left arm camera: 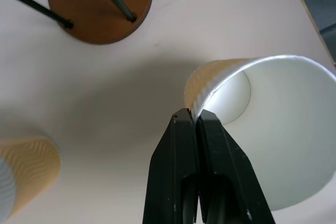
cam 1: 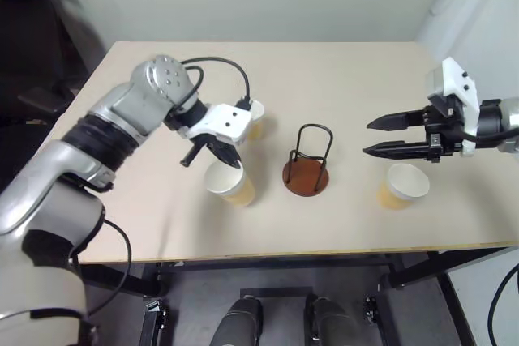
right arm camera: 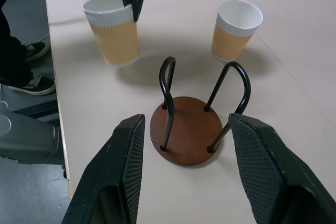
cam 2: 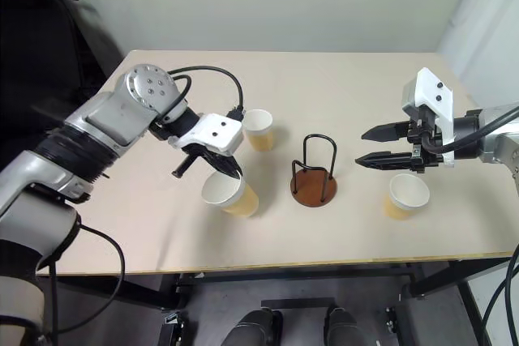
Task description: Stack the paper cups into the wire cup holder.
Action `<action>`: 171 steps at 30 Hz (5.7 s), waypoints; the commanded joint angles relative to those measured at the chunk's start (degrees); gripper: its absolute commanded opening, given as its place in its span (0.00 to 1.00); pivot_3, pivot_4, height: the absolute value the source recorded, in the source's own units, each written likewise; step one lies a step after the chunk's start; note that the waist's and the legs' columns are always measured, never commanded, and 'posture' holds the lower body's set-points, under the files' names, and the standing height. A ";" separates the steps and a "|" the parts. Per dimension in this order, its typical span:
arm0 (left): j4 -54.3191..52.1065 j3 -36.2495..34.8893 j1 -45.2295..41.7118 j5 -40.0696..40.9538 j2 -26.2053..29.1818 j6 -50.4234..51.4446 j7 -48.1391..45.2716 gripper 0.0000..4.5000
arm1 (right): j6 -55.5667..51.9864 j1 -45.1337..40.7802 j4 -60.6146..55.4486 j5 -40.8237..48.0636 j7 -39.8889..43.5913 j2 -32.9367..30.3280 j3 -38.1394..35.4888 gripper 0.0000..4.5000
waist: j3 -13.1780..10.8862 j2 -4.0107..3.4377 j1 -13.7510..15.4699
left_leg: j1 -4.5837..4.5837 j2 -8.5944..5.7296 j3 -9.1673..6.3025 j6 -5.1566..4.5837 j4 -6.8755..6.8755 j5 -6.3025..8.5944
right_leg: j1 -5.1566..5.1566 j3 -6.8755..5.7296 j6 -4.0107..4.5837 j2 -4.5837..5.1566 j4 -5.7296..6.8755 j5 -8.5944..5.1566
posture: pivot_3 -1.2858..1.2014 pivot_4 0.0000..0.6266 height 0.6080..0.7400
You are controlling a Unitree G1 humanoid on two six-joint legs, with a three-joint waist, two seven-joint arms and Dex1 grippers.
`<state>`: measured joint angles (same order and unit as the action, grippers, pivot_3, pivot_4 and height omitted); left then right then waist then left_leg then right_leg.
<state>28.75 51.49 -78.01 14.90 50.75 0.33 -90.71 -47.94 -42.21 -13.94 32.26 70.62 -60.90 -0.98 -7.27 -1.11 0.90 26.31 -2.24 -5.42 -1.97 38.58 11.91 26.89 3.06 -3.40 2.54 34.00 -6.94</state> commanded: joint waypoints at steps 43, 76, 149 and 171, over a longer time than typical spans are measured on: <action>42.25 -26.16 -25.90 -16.62 -32.23 -2.61 -1.79 0.01 | 3.05 -0.23 5.92 -0.97 0.55 -5.51 -3.41 0.56 | -0.05 0.06 0.73 | 0.36 -0.21 0.92 -1.05 0.89 1.03 | -0.02 0.33 -1.47 0.51 -0.05 -0.42 | 0.52 0.24 1.00; 42.30 -28.07 -22.59 -21.10 -35.65 -5.39 -1.76 0.05 | 2.45 2.89 3.25 0.62 -1.39 -5.00 -5.12 0.56 | -0.05 0.04 0.80 | 0.12 -0.40 1.06 -1.40 1.47 1.22 | -0.49 0.43 -1.56 0.58 -0.08 -0.43 | 0.52 0.24 1.00; -6.63 -37.42 8.11 12.99 -7.10 21.28 -1.79 0.99 | 26.37 24.75 5.35 -22.83 0.06 -12.00 4.23 0.56 | 0.02 -0.18 -0.26 | -0.51 -0.09 1.00 -1.15 1.50 1.19 | -0.94 0.38 -1.16 0.35 -0.02 -0.32 | 0.52 0.24 1.00; -3.58 -31.56 14.62 13.04 4.22 6.04 -1.79 1.00 | 28.00 18.82 6.25 -25.73 5.75 -10.14 4.93 0.01 | 0.02 -0.19 -0.23 | -0.39 -0.09 0.92 -0.98 1.43 1.40 | -0.83 0.33 -0.99 0.35 -0.10 -0.45 | 0.52 0.24 1.00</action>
<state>24.54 20.47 -62.72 27.87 53.49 7.96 -90.86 -19.43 -21.78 -6.53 5.45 75.49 -69.06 7.53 -7.25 -1.29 0.67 25.92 -2.33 -4.50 -2.92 40.01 13.33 26.08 3.40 -4.38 2.89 33.90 -7.40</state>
